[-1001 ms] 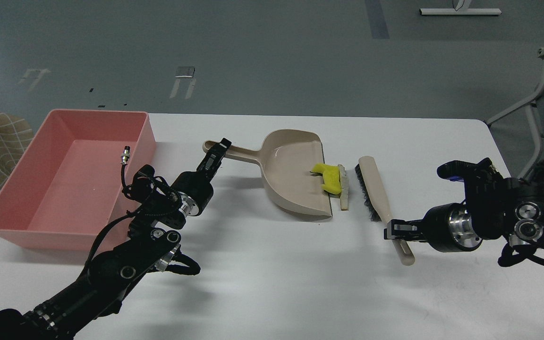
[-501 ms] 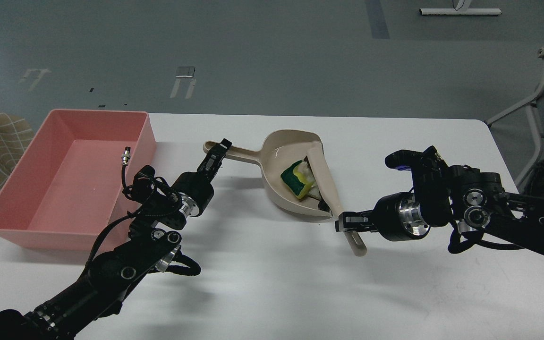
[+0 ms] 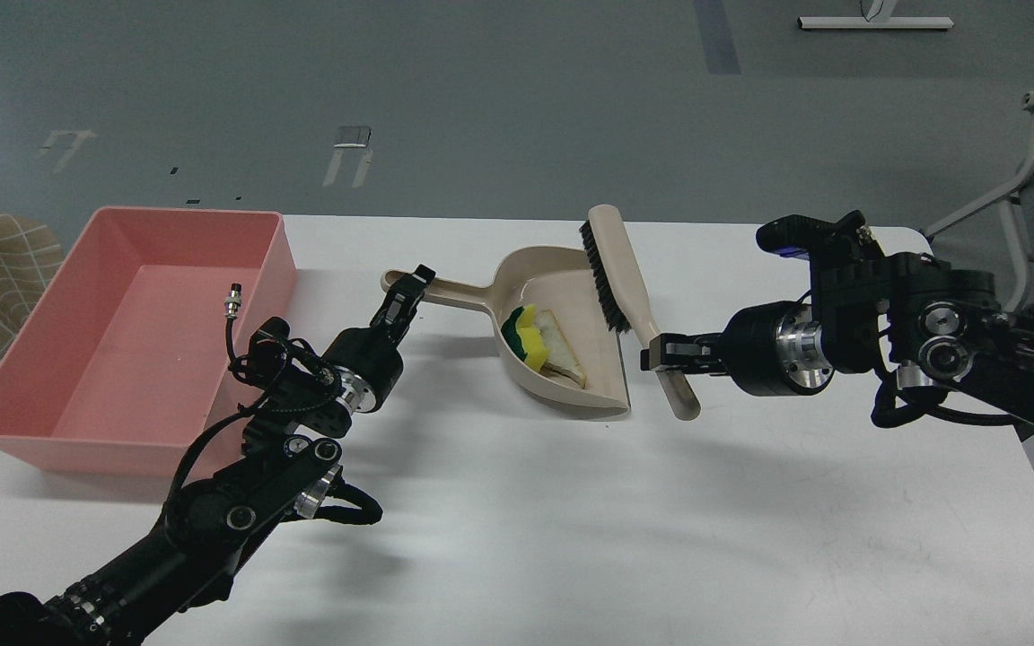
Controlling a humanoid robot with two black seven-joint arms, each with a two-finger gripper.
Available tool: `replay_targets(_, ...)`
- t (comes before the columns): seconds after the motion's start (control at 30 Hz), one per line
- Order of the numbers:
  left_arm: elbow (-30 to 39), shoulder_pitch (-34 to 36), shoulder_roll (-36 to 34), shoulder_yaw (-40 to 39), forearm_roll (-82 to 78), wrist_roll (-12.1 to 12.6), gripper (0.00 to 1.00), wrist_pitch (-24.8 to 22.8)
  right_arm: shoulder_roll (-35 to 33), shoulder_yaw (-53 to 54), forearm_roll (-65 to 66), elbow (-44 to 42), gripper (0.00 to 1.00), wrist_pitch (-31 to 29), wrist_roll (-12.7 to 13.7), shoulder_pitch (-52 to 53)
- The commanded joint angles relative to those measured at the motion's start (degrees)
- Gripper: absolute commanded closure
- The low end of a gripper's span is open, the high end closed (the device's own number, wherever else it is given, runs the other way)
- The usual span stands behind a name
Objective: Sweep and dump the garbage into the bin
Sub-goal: 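Lift the dustpan with the left gripper toward the pink bin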
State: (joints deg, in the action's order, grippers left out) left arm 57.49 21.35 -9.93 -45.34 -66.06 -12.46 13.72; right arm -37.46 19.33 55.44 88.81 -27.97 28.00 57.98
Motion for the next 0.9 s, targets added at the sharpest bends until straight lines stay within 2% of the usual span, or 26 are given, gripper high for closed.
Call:
replay_targets(0.0,0.4,0.1,-0.1,-0.1,4.9,-0.5,1.00,-0.2,-7.8,0.8,0.0,-0.2,1.00,0.0,-0.1,-0.7)
replay_targets(0.23,1.7,0.8,-1.0,-0.9,7.9,-0.7,1.00,-0.3,-19.9,1.0,0.0,0.0,1.00,0.0,-3.2,-5.9)
replay_targets(0.33,2.0,1.5,-1.8,-1.8,9.8,-0.6,1.00,-0.7,-22.4,1.1,0.0,0.1,1.00,0.0,-4.4,-8.1)
replay_targets(0.5,8.2,1.9,-8.8,-2.8,12.4,-0.2,1.00,-2.4,-23.4,1.2,0.0,0.2,1.00,0.0,-5.2,-9.6)
replay_targets(0.63,14.8,1.5,-20.3,-4.7,16.7,0.1,1.00,-3.8,-23.3,1.3,0.0,0.5,1.00,0.0,-5.6,-9.8)
replay_targets(0.87,19.8,-0.3,-38.8,-9.0,24.0,0.1,1.00,-9.4,-22.2,1.3,0.0,1.3,1.00,0.0,-5.6,-10.2)
